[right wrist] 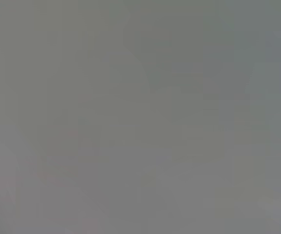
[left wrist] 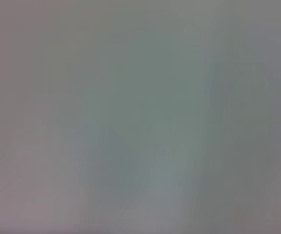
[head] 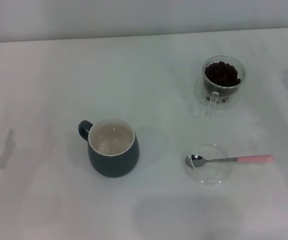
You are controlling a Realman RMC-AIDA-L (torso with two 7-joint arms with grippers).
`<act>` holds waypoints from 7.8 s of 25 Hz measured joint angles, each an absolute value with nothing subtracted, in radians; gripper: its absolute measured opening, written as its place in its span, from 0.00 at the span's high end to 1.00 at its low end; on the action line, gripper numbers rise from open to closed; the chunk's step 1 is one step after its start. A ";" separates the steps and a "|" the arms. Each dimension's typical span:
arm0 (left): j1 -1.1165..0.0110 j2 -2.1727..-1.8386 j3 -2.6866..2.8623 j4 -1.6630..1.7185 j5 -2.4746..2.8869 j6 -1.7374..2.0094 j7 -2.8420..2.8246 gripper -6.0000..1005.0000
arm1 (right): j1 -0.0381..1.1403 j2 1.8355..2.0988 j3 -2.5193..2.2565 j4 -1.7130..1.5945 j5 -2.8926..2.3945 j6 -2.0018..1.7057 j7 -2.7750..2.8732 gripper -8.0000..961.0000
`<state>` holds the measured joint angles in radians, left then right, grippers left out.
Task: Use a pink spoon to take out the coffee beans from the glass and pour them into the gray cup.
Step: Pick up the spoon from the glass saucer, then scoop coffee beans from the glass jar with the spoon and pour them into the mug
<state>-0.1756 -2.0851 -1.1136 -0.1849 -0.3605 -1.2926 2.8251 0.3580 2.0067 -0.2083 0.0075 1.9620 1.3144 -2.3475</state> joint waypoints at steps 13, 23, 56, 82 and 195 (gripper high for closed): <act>-0.268 -2.080 -1.227 -0.120 -0.361 -1.283 2.825 0.17 | 0.143 1.995 -0.469 -0.076 1.842 1.458 -1.848 0.12; -0.289 -2.080 -1.245 -0.126 -0.381 -1.283 2.825 0.17 | 0.070 1.997 -0.584 -0.040 1.816 1.477 -1.819 0.13; -0.331 -2.085 -1.235 -0.130 -0.376 -1.281 2.824 0.17 | 0.117 2.000 -0.722 -0.052 1.700 1.461 -1.788 0.37; -0.330 -2.083 -1.238 -0.123 -0.382 -1.275 2.824 0.17 | 0.124 1.999 -0.735 -0.054 1.690 1.462 -1.746 0.51; -0.337 -2.085 -1.242 -0.132 -0.413 -1.247 2.818 0.17 | 0.409 2.007 -0.609 -0.416 1.655 1.150 -1.456 0.83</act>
